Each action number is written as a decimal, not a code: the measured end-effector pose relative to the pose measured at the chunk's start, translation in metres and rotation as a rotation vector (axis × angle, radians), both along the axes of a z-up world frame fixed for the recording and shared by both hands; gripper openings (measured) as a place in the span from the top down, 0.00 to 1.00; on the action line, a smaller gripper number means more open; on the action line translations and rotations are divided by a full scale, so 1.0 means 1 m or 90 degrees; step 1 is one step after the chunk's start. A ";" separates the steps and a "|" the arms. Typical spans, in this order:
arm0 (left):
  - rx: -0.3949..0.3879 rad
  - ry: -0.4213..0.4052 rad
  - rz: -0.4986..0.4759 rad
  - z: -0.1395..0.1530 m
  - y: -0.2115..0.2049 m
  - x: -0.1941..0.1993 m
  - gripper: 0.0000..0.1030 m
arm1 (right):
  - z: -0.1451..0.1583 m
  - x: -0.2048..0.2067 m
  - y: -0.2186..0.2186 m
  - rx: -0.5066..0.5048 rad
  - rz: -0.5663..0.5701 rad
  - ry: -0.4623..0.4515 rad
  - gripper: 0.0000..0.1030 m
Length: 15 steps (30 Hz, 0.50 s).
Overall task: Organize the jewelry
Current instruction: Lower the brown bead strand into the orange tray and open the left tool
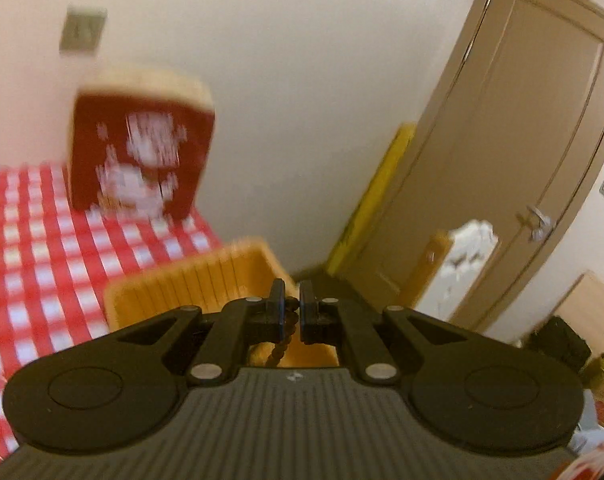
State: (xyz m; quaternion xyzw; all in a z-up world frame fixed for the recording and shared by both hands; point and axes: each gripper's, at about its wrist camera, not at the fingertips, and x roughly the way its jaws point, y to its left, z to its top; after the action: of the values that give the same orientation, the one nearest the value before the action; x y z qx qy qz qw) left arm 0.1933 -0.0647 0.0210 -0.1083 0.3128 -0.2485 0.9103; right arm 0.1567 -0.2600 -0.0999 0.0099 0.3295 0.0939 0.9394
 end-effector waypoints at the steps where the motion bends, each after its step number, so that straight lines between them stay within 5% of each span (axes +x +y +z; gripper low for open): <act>1: 0.004 0.018 0.000 -0.009 -0.004 0.003 0.95 | 0.000 0.000 0.000 0.000 0.000 0.000 0.94; 8: 0.036 0.118 0.009 -0.071 -0.014 0.005 0.93 | 0.000 0.001 0.000 0.000 -0.001 0.007 0.94; 15: 0.019 0.131 0.035 -0.079 0.003 -0.016 0.82 | 0.000 0.003 0.000 0.003 -0.003 0.010 0.94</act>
State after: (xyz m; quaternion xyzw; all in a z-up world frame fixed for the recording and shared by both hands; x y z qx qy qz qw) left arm 0.1776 -0.0617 -0.0584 -0.1285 0.4049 -0.2063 0.8815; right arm 0.1601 -0.2599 -0.0999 0.0134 0.3369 0.0921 0.9369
